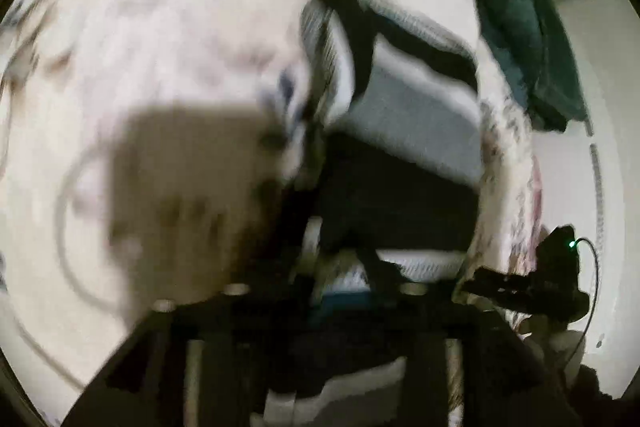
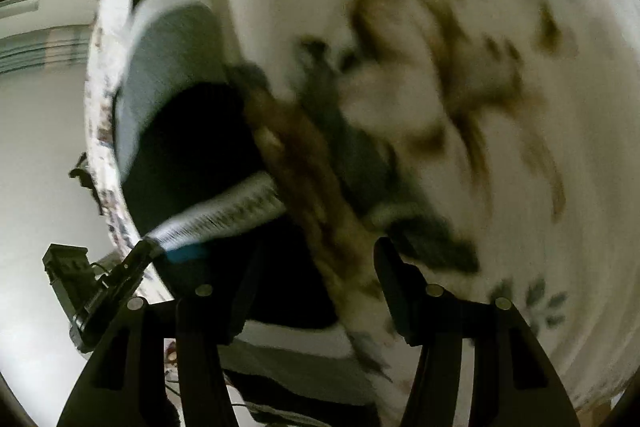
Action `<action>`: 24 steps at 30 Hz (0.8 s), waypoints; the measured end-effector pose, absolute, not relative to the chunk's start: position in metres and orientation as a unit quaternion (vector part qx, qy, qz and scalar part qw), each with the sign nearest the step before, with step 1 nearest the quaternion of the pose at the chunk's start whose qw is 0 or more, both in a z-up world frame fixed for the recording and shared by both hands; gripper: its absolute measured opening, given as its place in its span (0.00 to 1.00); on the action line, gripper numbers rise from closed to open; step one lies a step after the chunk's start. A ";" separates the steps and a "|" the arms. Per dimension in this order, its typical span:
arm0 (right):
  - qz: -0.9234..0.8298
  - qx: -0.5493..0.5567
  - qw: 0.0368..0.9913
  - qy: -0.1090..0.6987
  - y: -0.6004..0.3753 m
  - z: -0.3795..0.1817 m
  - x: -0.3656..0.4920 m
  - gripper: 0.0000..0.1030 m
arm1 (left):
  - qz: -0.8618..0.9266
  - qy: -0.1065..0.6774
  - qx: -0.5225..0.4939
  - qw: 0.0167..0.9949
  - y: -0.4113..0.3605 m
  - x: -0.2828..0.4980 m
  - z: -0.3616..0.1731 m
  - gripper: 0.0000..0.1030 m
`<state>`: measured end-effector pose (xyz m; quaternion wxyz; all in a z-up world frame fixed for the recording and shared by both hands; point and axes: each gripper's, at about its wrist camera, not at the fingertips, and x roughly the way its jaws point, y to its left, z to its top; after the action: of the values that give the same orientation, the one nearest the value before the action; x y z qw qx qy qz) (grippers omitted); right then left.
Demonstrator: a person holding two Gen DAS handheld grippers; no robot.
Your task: Fold small clothes
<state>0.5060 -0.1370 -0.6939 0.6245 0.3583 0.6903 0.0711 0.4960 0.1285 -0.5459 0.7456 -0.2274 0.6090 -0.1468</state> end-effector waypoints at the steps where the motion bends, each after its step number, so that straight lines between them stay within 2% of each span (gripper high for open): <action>1: 0.076 0.360 0.628 0.686 -0.139 -0.691 0.514 0.58 | -0.143 0.601 -0.227 0.753 0.129 0.509 -0.544 0.59; 5: 0.089 0.354 0.644 0.673 -0.143 -0.682 0.547 0.58 | -0.138 0.589 -0.246 0.758 0.128 0.575 -0.556 0.59; 10: 0.079 0.339 0.649 0.677 -0.139 -0.688 0.572 0.58 | -0.156 0.581 -0.323 0.731 0.113 0.641 -0.590 0.56; 11: 0.077 0.340 0.647 0.679 -0.138 -0.690 0.575 0.58 | -0.160 0.571 -0.326 0.736 0.110 0.647 -0.590 0.40; 12: 0.073 0.342 0.644 0.680 -0.138 -0.693 0.576 0.58 | -0.177 0.561 -0.335 0.736 0.106 0.651 -0.588 0.19; 13: 0.070 0.344 0.643 0.681 -0.137 -0.696 0.576 0.58 | -0.194 0.556 -0.349 0.729 0.104 0.653 -0.588 0.18; 16: 0.067 0.347 0.642 0.681 -0.142 -0.702 0.574 0.58 | -0.217 0.535 -0.379 0.723 0.111 0.651 -0.588 0.19; 18: 0.065 0.345 0.638 0.685 -0.150 -0.706 0.571 0.58 | -0.185 0.565 -0.353 0.723 0.125 0.653 -0.602 0.20; 20: 0.060 0.347 0.635 0.687 -0.155 -0.706 0.563 0.58 | -0.180 0.582 -0.363 0.705 0.141 0.647 -0.612 0.31; 21: 0.058 0.348 0.632 0.690 -0.159 -0.706 0.558 0.58 | -0.182 0.581 -0.378 0.697 0.146 0.642 -0.611 0.34; 23: 0.056 0.355 0.623 0.695 -0.165 -0.706 0.547 0.58 | -0.182 0.579 -0.387 0.694 0.153 0.630 -0.599 0.53; 24: 0.057 0.361 0.617 0.697 -0.170 -0.704 0.539 0.58 | -0.185 0.574 -0.385 0.699 0.154 0.621 -0.589 0.56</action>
<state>0.5388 -0.1697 -0.7043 0.6171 0.3609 0.6968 0.0574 0.6206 0.1538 -0.5888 0.6988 -0.3849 0.5738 -0.1852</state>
